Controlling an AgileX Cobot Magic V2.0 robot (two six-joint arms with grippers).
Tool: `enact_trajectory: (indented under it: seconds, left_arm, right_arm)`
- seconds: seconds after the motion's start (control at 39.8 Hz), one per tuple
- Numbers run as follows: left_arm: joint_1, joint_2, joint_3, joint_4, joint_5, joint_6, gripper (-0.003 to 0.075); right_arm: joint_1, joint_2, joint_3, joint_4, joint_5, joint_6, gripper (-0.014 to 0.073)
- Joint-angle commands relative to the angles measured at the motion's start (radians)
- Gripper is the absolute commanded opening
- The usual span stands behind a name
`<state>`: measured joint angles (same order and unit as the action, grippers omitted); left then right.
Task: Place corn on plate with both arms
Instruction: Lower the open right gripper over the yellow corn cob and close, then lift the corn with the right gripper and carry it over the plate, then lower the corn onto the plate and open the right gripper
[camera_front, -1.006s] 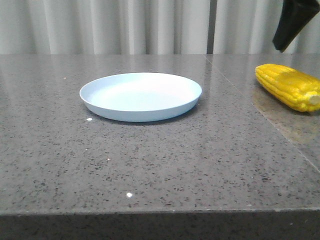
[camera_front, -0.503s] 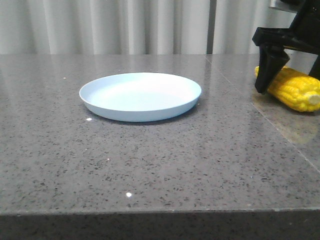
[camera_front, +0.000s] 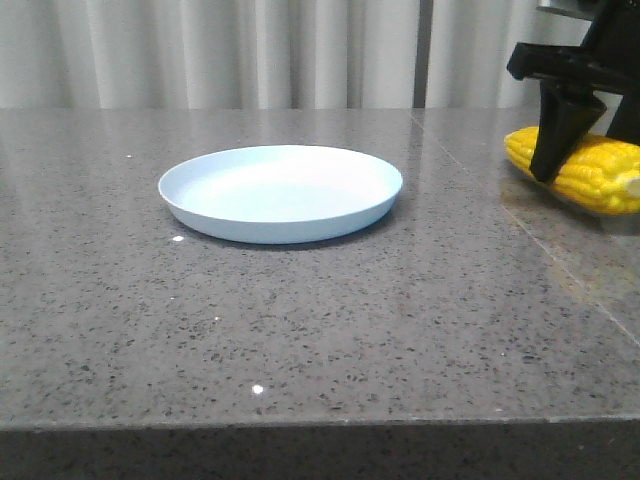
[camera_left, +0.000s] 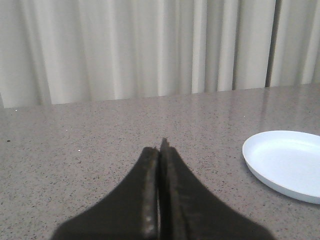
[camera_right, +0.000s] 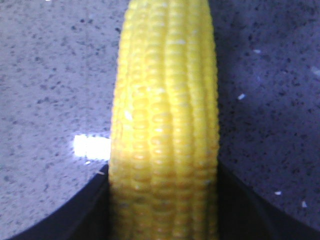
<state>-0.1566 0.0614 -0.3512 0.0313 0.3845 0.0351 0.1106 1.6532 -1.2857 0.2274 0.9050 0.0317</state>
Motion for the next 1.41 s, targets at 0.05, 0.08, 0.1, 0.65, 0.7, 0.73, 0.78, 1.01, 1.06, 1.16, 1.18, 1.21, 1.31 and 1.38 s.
enact_trajectory:
  seconds: [0.05, 0.08, 0.1, 0.65, 0.7, 0.73, 0.78, 1.01, 1.06, 1.16, 1.18, 1.21, 1.31, 1.38]
  left_arm:
    - [-0.001, 0.009, -0.026, 0.001, -0.075, -0.006, -0.002]
    - [-0.001, 0.009, -0.026, 0.001, -0.075, -0.006, -0.002]
    - [-0.001, 0.009, -0.026, 0.001, -0.075, -0.006, -0.002]
    - [-0.001, 0.009, -0.026, 0.001, -0.075, -0.006, -0.002]
    - [-0.001, 0.009, -0.026, 0.001, -0.075, -0.006, -0.002]
    - [-0.001, 0.009, -0.026, 0.001, -0.075, -0.006, -0.002]
    - [-0.001, 0.009, -0.026, 0.001, -0.075, -0.006, -0.002]
    - [-0.001, 0.009, -0.026, 0.001, -0.075, -0.006, -0.002]
    - [-0.001, 0.009, -0.026, 0.001, -0.075, -0.006, -0.002]
    - [-0.001, 0.009, -0.026, 0.001, -0.075, -0.006, -0.002]
    - [-0.001, 0.009, -0.026, 0.001, -0.075, -0.006, -0.002]
    - [-0.001, 0.009, -0.026, 0.001, -0.075, -0.006, -0.002]
    - [-0.001, 0.009, -0.026, 0.001, -0.075, -0.006, -0.002]
    - [-0.001, 0.009, -0.026, 0.001, -0.075, -0.006, -0.002]
  right_arm:
    - [0.067, -0.052, -0.116, -0.014, 0.059, 0.059, 0.0068]
    - [0.089, -0.052, -0.133, -0.038, 0.065, 0.08, 0.0068]
    - [0.107, -0.052, -0.146, -0.051, 0.067, 0.103, 0.0068]
    - [0.527, 0.193, -0.513, -0.218, 0.115, 0.523, 0.0083]
    - [0.534, 0.21, -0.524, -0.22, 0.112, 0.553, 0.0095]
    - [0.536, 0.216, -0.528, -0.22, 0.111, 0.563, 0.0101]
    - [0.537, 0.227, -0.528, -0.22, 0.107, 0.58, 0.0114]
    - [0.537, 0.262, -0.528, -0.22, 0.112, 0.587, 0.0155]
    - [0.537, 0.262, -0.526, -0.22, 0.109, 0.587, 0.0209]
    - [0.537, 0.262, -0.526, -0.22, 0.108, 0.587, 0.0342]
    - [0.537, 0.262, -0.526, -0.22, 0.108, 0.587, 0.0384]
    - [0.537, 0.262, -0.526, -0.22, 0.108, 0.587, 0.0413]
    - [0.537, 0.262, -0.526, -0.22, 0.108, 0.587, 0.0512]
    - [0.537, 0.26, -0.526, -0.22, 0.11, 0.587, 0.0566]
